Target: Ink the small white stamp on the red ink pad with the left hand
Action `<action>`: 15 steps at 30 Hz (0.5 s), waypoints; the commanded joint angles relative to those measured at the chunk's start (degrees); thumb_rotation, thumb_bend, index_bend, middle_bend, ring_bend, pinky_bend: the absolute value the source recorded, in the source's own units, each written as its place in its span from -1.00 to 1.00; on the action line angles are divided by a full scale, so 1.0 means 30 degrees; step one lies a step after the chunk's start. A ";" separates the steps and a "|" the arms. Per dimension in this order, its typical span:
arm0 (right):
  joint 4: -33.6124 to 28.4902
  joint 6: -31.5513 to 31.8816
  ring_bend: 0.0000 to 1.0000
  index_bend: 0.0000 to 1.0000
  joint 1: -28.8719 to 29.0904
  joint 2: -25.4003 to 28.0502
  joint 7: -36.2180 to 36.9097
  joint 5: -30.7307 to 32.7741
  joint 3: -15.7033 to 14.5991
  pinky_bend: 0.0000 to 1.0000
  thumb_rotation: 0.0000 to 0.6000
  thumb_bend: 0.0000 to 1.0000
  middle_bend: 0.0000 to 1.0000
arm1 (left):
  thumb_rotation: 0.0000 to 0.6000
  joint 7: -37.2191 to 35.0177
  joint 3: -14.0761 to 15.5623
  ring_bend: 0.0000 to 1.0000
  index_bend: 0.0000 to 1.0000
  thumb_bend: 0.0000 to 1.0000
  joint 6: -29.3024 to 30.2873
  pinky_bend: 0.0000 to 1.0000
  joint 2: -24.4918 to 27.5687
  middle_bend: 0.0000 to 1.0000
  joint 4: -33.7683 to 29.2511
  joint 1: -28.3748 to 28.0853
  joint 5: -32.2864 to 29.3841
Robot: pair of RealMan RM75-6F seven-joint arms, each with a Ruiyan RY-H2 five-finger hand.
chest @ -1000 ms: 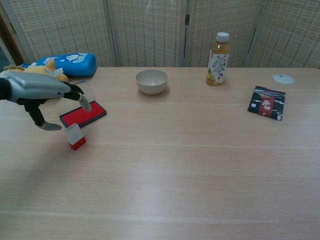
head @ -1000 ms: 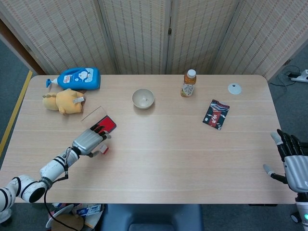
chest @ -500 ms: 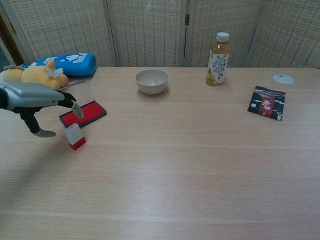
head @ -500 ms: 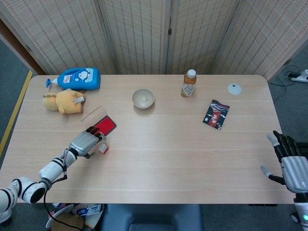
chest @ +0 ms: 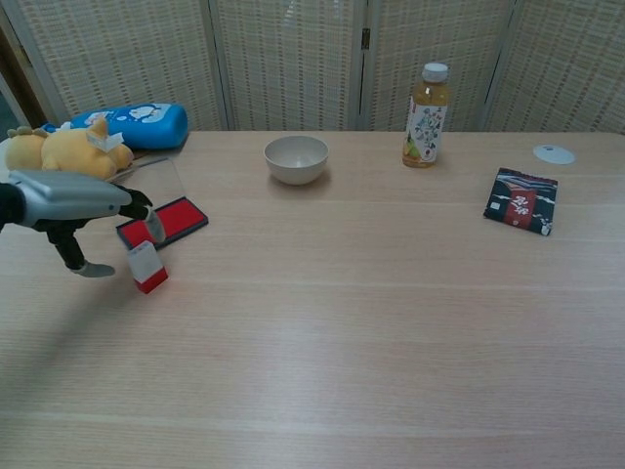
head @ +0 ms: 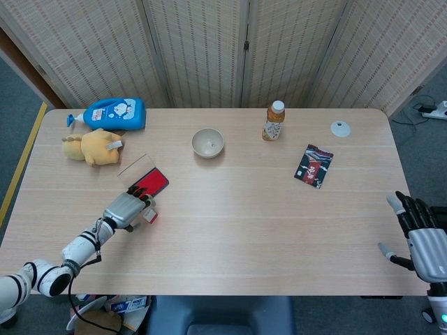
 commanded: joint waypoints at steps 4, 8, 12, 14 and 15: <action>-0.0021 0.0023 -1.00 -1.00 -0.0024 0.0009 -0.0028 0.0014 -0.0009 -1.00 1.00 -0.58 -1.00 | 1.00 0.0007 0.0018 -0.97 -0.50 -0.34 0.0006 -0.87 -0.0238 -0.58 0.0271 -0.0081 -0.0156; -0.0023 0.0008 -1.00 -1.00 -0.0020 0.0000 -0.0042 0.0042 0.0000 -1.00 1.00 -0.58 -1.00 | 1.00 0.0001 0.0049 -0.96 -0.47 -0.34 -0.0047 -0.87 -0.0363 -0.57 0.0386 -0.0155 -0.0218; -0.0016 -0.0008 -1.00 -1.00 -0.0014 0.0015 -0.0018 0.0062 0.0006 -1.00 1.00 -0.58 -1.00 | 1.00 -0.0012 0.0076 -0.96 -0.46 -0.34 -0.0040 -0.87 -0.0435 -0.57 0.0394 -0.0205 -0.0258; -0.0015 0.0017 -1.00 -1.00 -0.0025 0.0027 0.0006 0.0046 0.0001 -1.00 1.00 -0.58 -1.00 | 1.00 0.0022 0.0087 -0.96 -0.46 -0.34 -0.0023 -0.87 -0.0462 -0.57 0.0363 -0.0227 -0.0298; -0.0013 0.0029 -1.00 -1.00 -0.0031 0.0025 0.0011 0.0045 0.0001 -1.00 1.00 -0.58 -1.00 | 1.00 0.0050 0.0095 -0.96 -0.46 -0.34 -0.0009 -0.87 -0.0471 -0.57 0.0342 -0.0236 -0.0312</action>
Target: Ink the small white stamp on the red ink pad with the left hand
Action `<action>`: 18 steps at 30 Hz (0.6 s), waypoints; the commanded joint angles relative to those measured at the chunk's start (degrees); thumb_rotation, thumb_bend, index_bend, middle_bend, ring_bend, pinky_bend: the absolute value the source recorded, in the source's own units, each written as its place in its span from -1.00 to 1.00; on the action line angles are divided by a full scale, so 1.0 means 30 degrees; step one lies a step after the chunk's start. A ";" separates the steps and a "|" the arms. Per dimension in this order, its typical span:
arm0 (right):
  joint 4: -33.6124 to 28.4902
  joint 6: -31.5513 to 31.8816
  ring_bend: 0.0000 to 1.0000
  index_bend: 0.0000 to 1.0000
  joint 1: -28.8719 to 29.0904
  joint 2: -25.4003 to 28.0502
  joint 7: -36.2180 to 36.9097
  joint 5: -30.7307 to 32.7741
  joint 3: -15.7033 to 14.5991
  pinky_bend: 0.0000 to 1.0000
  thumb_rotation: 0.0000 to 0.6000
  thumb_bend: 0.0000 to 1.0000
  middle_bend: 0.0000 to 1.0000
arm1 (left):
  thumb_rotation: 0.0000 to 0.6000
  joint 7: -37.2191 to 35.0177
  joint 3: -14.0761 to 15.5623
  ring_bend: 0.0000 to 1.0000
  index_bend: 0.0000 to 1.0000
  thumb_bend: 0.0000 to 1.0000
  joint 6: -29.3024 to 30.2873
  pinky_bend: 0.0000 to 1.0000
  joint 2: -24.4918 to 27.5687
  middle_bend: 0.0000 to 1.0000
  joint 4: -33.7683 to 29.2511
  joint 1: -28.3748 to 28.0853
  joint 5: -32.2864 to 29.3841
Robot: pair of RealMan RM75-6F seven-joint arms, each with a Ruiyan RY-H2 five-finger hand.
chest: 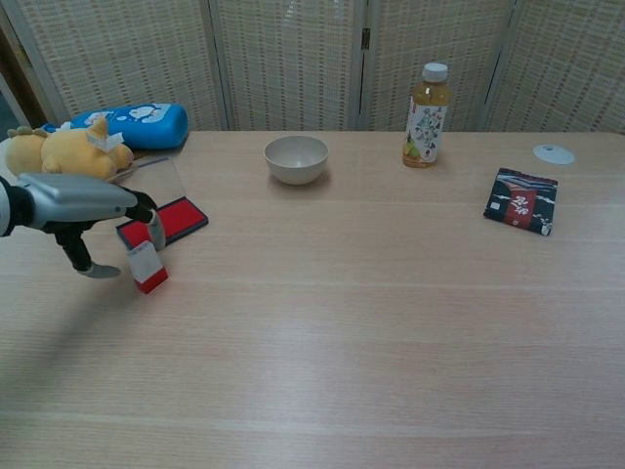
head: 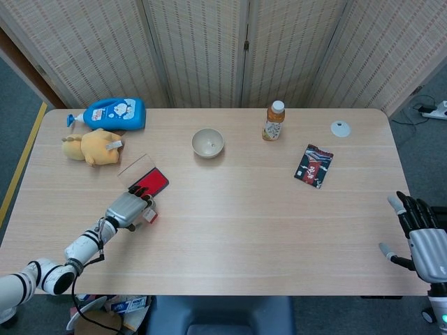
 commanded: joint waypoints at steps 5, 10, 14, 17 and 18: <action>-0.0014 0.0070 -1.00 -1.00 -0.0034 0.0034 0.0055 -0.0059 -0.0024 -1.00 1.00 -0.58 -1.00 | 1.00 0.0202 0.0025 -0.96 -0.45 -0.34 0.0123 -0.87 -0.0085 -0.57 -0.0168 -0.0055 -0.0140; -0.0021 0.0150 -1.00 -1.00 -0.0073 0.0056 0.0067 -0.0152 -0.0065 -1.00 1.00 -0.58 -1.00 | 1.00 0.0402 0.0073 -0.96 -0.42 -0.34 0.0130 -0.87 -0.0179 -0.55 -0.0137 -0.0096 -0.0345; -0.0009 0.0166 -1.00 -1.00 -0.0079 0.0054 0.0065 -0.0153 -0.0061 -1.00 1.00 -0.58 -1.00 | 1.00 0.0505 0.0076 -0.93 -0.38 -0.34 0.0098 -0.87 -0.0380 -0.52 0.0121 -0.0151 -0.0544; -0.0006 0.0144 -1.00 -1.00 -0.0073 0.0065 0.0086 -0.0115 -0.0046 -1.00 1.00 -0.58 -1.00 | 1.00 0.0482 0.0084 -0.88 -0.34 -0.34 0.0120 -0.87 -0.0527 -0.49 0.0349 -0.0163 -0.0559; -0.0003 0.0134 -1.00 -1.00 -0.0068 0.0065 0.0091 -0.0093 -0.0035 -1.00 1.00 -0.58 -1.00 | 1.00 0.0424 0.0081 -0.87 -0.33 -0.34 0.0106 -0.87 -0.0568 -0.48 0.0433 -0.0169 -0.0559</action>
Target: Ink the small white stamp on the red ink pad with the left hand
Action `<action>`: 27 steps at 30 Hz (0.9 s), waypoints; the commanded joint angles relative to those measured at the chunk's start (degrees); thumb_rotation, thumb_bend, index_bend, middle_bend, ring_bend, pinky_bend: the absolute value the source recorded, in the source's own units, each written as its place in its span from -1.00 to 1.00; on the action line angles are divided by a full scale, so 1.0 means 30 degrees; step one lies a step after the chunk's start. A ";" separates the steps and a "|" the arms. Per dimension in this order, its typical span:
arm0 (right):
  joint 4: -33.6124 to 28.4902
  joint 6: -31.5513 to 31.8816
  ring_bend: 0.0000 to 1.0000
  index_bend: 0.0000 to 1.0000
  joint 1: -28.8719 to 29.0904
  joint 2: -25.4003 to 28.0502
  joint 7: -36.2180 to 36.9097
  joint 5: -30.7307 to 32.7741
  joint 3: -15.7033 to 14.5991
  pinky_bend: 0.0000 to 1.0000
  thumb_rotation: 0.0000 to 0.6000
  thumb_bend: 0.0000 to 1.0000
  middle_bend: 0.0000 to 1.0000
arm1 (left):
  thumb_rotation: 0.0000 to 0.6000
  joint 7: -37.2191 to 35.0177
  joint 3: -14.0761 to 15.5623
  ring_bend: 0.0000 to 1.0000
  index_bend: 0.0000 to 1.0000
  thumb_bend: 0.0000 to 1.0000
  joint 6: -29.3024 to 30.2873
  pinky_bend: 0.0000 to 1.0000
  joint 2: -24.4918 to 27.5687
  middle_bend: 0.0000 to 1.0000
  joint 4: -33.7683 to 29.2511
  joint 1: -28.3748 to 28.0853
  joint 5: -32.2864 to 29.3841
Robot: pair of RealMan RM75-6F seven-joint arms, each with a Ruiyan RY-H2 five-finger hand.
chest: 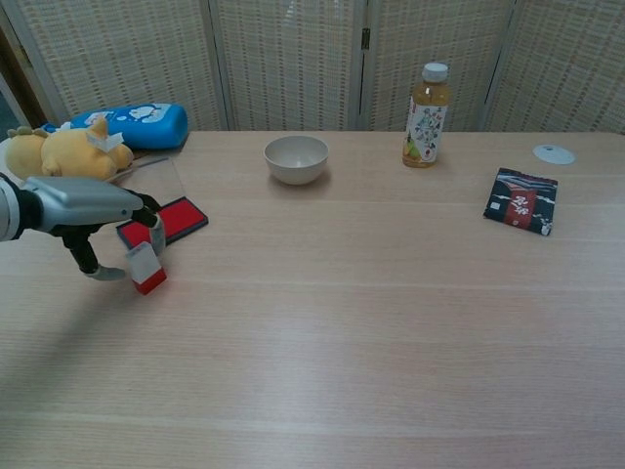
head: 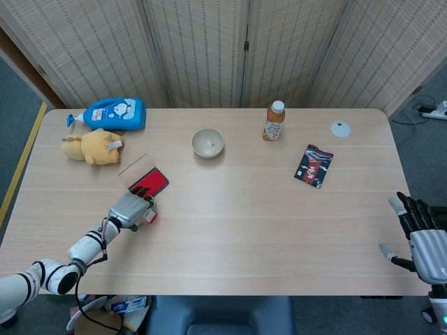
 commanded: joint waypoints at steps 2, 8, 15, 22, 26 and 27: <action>0.0004 -0.0028 -1.00 -1.00 0.0008 0.0007 0.0010 0.0042 0.0016 -1.00 1.00 -0.58 -1.00 | 1.00 -0.0140 -0.0003 -0.87 -0.31 -0.34 0.0008 -0.87 -0.0110 -0.47 0.0215 -0.0014 0.0031; -0.0020 -0.0008 -1.00 -1.00 -0.0001 -0.0002 -0.0043 0.0020 0.0010 -1.00 1.00 -0.58 -1.00 | 1.00 -0.0259 0.0069 -0.85 -0.24 -0.34 0.0067 -0.86 -0.0152 -0.42 0.0376 0.0015 0.0161; -0.0049 0.0009 -1.00 -1.00 -0.0019 -0.0034 -0.0155 -0.0005 -0.0009 -1.00 1.00 -0.58 -1.00 | 1.00 -0.0277 0.0090 -0.81 -0.18 -0.34 0.0236 -0.84 -0.0055 -0.35 0.0185 0.0066 0.0227; -0.0041 0.0013 -1.00 -1.00 -0.0025 -0.0038 -0.0170 0.0023 0.0006 -1.00 1.00 -0.58 -1.00 | 1.00 -0.0324 0.0078 -0.63 -0.07 -0.34 0.0368 -0.65 0.0077 -0.25 -0.0021 0.0112 0.0239; -0.0043 -0.0095 -1.00 -1.00 0.0014 -0.0033 -0.0167 0.0091 0.0018 -1.00 1.00 -0.58 -1.00 | 1.00 -0.0262 0.0016 -0.56 -0.03 -0.34 0.0394 -0.49 0.0256 -0.21 -0.0222 0.0065 0.0183; -0.0040 -0.0114 -1.00 -1.00 0.0021 -0.0030 -0.0151 0.0127 0.0033 -1.00 1.00 -0.58 -1.00 | 1.00 -0.0241 -0.0010 -0.55 -0.02 -0.34 0.0386 -0.46 0.0315 -0.20 -0.0288 0.0034 0.0172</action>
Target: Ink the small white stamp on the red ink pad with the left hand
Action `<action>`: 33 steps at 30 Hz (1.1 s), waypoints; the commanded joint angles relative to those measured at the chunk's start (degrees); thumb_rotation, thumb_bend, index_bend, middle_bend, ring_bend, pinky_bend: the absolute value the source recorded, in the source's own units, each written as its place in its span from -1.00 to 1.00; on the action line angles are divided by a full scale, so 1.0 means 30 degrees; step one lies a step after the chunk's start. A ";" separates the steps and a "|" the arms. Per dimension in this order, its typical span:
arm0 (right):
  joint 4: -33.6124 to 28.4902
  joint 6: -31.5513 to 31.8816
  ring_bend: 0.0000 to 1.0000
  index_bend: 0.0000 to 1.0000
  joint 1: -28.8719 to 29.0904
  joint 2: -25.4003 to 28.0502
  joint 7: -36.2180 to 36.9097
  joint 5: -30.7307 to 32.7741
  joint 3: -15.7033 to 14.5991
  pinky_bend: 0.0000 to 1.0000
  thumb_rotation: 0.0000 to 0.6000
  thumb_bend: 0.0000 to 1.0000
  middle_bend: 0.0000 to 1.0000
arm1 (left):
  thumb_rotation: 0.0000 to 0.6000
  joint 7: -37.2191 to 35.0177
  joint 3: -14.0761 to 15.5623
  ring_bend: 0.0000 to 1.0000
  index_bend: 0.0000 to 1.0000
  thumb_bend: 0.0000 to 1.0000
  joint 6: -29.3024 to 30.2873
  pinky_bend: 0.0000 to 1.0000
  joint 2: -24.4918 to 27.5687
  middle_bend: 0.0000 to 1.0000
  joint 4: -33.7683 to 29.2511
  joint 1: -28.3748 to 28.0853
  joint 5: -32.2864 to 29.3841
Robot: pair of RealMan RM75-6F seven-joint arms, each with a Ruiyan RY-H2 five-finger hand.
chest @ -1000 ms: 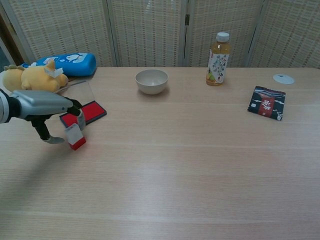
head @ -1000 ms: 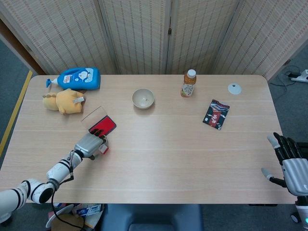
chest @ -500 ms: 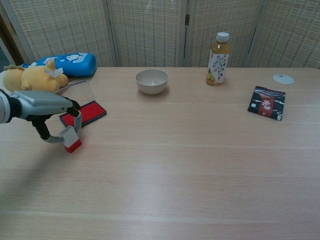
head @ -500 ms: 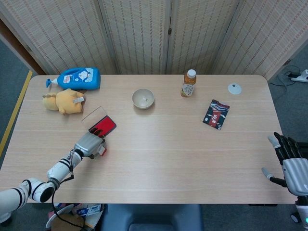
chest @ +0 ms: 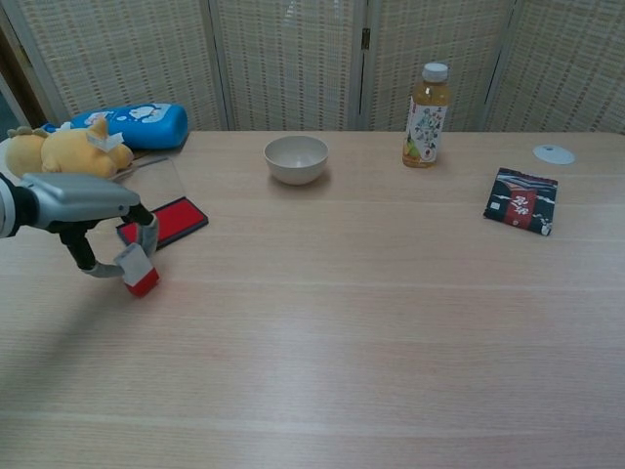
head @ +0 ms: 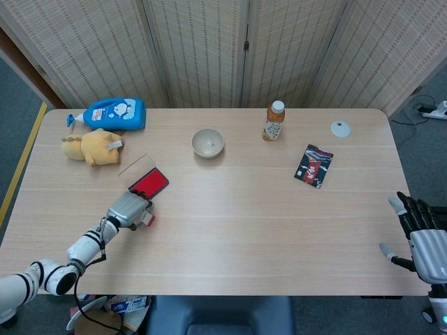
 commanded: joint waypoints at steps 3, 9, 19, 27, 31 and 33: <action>0.0015 -0.0122 -1.00 -1.00 0.0041 0.0046 0.0126 0.0225 0.0088 -1.00 1.00 -0.58 -1.00 | 1.00 0.0186 -0.0143 -0.54 -0.01 -0.34 -0.0108 -0.43 0.0344 -0.19 -0.0367 -0.0212 -0.0111; 0.0063 -0.0327 -1.00 -1.00 0.0117 0.0170 0.0489 0.0639 0.0274 -1.00 1.00 -0.58 -1.00 | 1.00 0.0815 -0.0465 -0.53 0.01 -0.34 -0.0820 -0.42 0.1018 -0.17 -0.1014 -0.0969 -0.0660; 0.0122 -0.0594 -1.00 -1.00 0.0196 0.0247 0.0751 0.1438 0.0644 -1.00 1.00 -0.58 -1.00 | 1.00 0.1047 -0.0988 -0.48 0.06 -0.34 -0.3114 -0.26 0.1220 -0.11 -0.0238 -0.2988 -0.1274; 0.0228 -0.1053 -1.00 -1.00 0.0339 0.0263 0.0901 0.2325 0.1028 -1.00 1.00 -0.58 -1.00 | 1.00 -0.1115 -0.1266 -0.48 0.06 -0.34 -0.4340 -0.19 0.0361 -0.11 0.1696 -0.3664 -0.0102; 0.0272 -0.1423 -1.00 -1.00 0.0468 0.0292 0.0947 0.2610 0.1110 -1.00 1.00 -0.58 -1.00 | 1.00 -0.2327 -0.1313 -0.48 0.07 -0.34 -0.4730 -0.18 0.0070 -0.11 0.2500 -0.3873 0.0808; 0.0289 -0.1456 -1.00 -1.00 0.0486 0.0282 0.0916 0.2715 0.1171 -1.00 1.00 -0.58 -1.00 | 1.00 -0.2938 -0.1312 -0.48 0.07 -0.34 -0.4999 -0.18 -0.0071 -0.11 0.2979 -0.4051 0.1304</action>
